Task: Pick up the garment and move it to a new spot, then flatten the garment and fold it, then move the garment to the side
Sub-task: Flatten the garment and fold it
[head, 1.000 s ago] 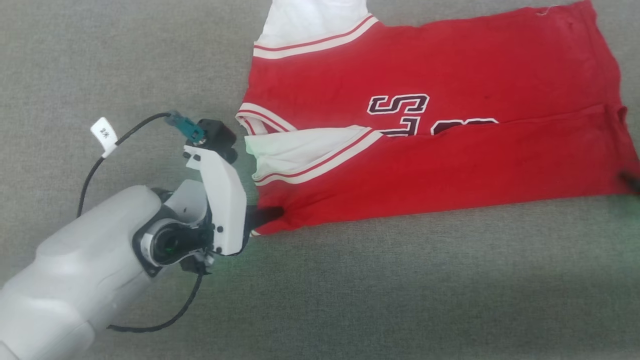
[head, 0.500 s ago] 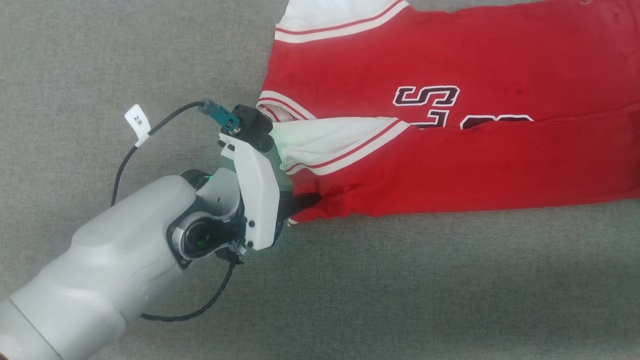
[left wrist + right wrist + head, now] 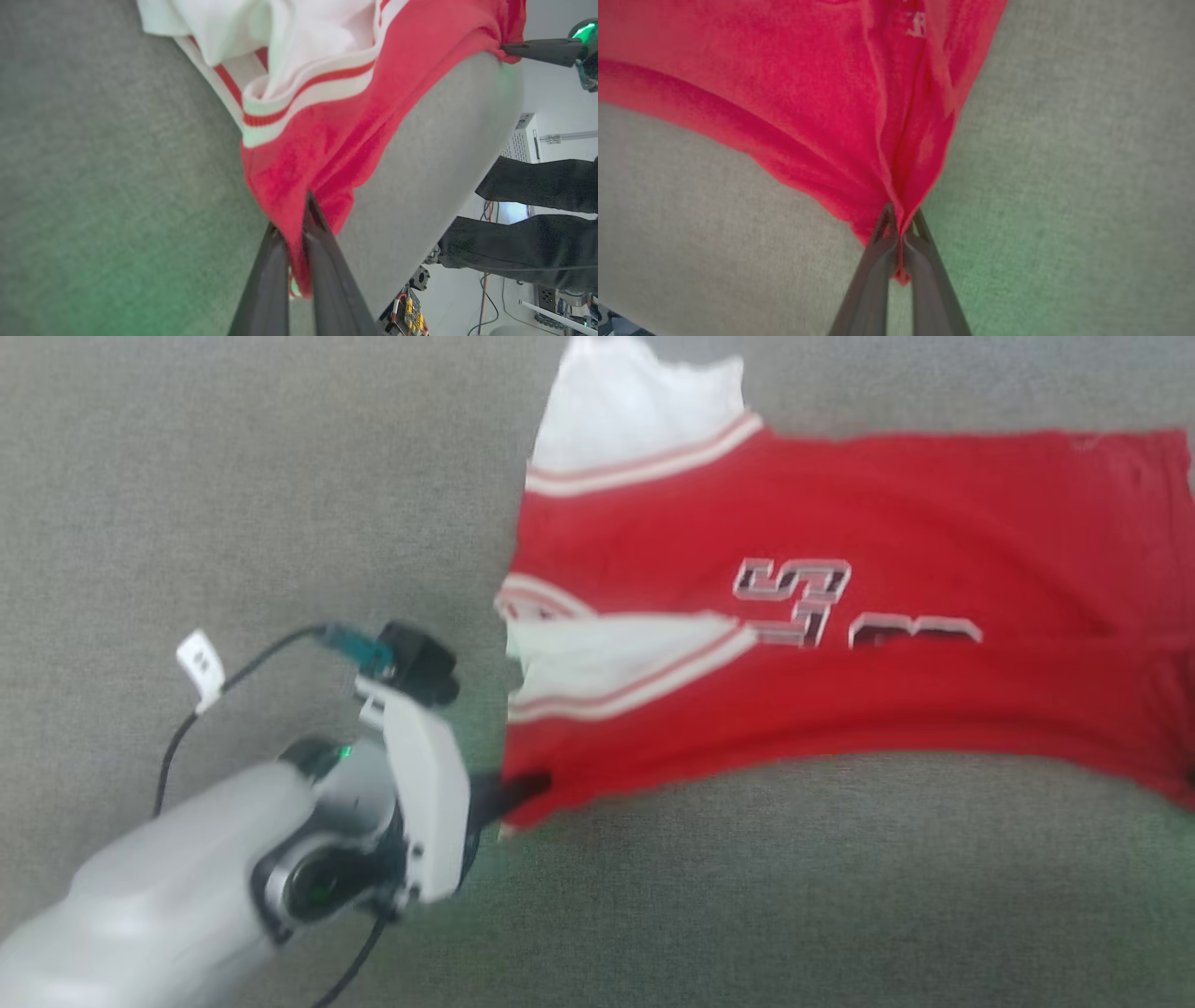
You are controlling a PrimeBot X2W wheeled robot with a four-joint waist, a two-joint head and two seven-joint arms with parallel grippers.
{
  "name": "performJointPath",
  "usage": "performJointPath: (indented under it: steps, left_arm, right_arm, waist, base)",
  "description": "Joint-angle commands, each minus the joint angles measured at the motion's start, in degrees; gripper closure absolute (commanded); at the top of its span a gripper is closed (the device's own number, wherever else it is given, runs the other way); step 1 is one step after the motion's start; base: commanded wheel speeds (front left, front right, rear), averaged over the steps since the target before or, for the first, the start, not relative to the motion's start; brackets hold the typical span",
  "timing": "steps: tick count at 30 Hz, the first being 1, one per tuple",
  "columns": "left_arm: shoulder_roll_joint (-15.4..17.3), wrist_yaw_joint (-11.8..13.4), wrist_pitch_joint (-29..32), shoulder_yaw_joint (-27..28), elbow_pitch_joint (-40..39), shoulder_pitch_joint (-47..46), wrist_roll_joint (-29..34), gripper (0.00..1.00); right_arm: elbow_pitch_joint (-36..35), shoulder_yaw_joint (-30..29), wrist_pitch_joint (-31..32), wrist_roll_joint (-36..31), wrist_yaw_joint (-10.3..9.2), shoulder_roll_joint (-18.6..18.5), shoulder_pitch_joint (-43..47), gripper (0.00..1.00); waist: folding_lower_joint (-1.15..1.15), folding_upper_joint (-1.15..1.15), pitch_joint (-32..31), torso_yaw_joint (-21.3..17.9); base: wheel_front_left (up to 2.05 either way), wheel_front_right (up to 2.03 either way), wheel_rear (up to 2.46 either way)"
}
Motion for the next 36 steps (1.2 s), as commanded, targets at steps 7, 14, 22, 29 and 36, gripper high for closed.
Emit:
performJointPath:
  steps: [7, 14, 22, 29, 36]
  left_arm:
    - [8.4, 4.1, -0.4, -0.1, -12.2, 6.5, -2.2, 1.0]
    - [10.0, 6.2, -5.4, 0.8, -14.7, 9.6, -0.6, 0.0]
    - [11.5, 9.3, -15.7, 4.5, -14.1, 12.2, 1.8, 0.0]
    - [10.2, 10.7, -25.8, 8.2, -10.1, 11.3, 5.5, 0.0]
    - [6.6, 9.7, -29.4, 12.0, 1.5, 2.2, 9.0, 0.0]
  right_arm:
    - [-4.8, -0.1, -3.4, 1.5, -0.08, -3.7, 8.5, 1.0]
    - [-3.7, -2.7, -8.8, -2.3, -0.08, -1.3, 9.5, 0.0]
    - [1.2, -8.9, -19.2, -9.8, -0.08, 4.3, 7.3, 0.0]
    - [5.7, -17.9, -30.4, -17.6, -0.08, 16.5, 3.4, 0.0]
    - [3.2, -28.9, -31.9, -25.3, -0.06, 28.8, 4.3, 0.0]
  waist:
    - [0.0, 0.0, -1.8, -1.2]
    - [0.0, 0.0, -3.1, -2.2]
    - [0.0, 0.0, -4.7, -3.5]
    - [0.0, 0.0, -5.6, -6.3]
    - [0.0, 0.0, -3.7, -11.3]
  base:
    - [0.0, 0.0, 0.0]
    - [0.0, 0.0, 0.0]
    - [0.0, 0.0, 0.0]
    - [0.0, 0.0, 0.0]
    - [0.0, 0.0, 0.0]
